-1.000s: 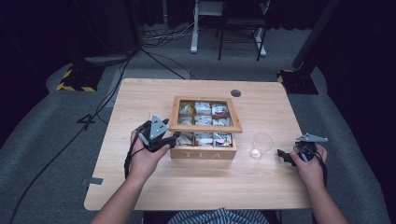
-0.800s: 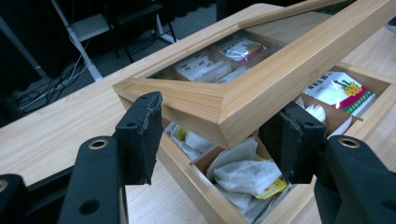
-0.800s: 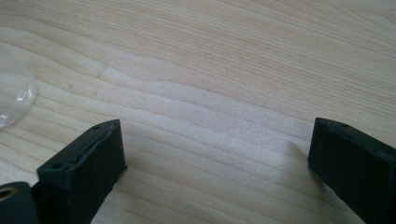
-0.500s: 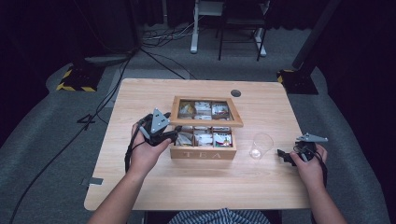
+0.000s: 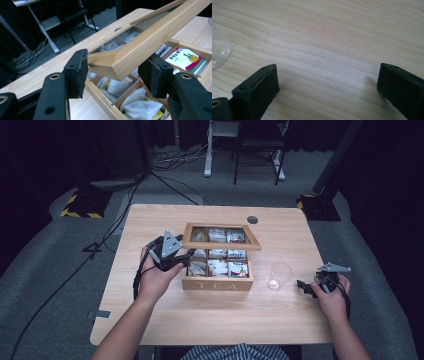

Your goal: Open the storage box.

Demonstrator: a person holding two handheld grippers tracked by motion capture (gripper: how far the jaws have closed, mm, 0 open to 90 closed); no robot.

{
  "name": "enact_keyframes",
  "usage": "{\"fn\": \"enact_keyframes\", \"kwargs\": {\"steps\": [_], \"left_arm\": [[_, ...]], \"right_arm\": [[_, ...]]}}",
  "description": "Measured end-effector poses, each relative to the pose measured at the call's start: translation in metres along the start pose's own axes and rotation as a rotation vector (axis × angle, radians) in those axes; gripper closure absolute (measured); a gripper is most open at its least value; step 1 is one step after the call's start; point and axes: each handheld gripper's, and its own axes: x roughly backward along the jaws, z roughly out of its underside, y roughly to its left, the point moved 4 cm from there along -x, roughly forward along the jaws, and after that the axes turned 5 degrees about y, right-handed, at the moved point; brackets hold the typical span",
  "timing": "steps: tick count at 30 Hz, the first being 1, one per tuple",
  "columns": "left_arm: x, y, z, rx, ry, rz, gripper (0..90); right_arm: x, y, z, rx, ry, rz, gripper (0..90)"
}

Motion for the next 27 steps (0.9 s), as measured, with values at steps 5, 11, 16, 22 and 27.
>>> {"fn": "enact_keyframes", "kwargs": {"steps": [5, 11, 16, 22, 27], "left_arm": [[-0.001, 0.005, -0.003, -0.011, -0.004, -0.028, 49.2], [-0.006, 0.011, -0.002, 0.017, -0.007, -0.011, 52.0], [-0.005, 0.013, -0.004, 0.024, -0.022, -0.025, 55.4], [-0.005, 0.016, -0.005, 0.04, -0.039, -0.019, 57.9], [-0.007, 0.02, -0.008, 0.055, -0.067, -0.015, 57.9]], "right_arm": [[0.002, -0.003, 0.0, 0.0, -0.022, -0.002, 16.3], [0.016, -0.008, 0.0, -0.067, -0.037, -0.056, 24.2], [0.031, -0.007, -0.004, -0.074, -0.039, -0.067, 27.8], [0.05, -0.002, -0.012, -0.056, -0.079, -0.077, 29.8], [0.063, 0.004, -0.018, -0.042, -0.09, -0.091, 31.8]]}}
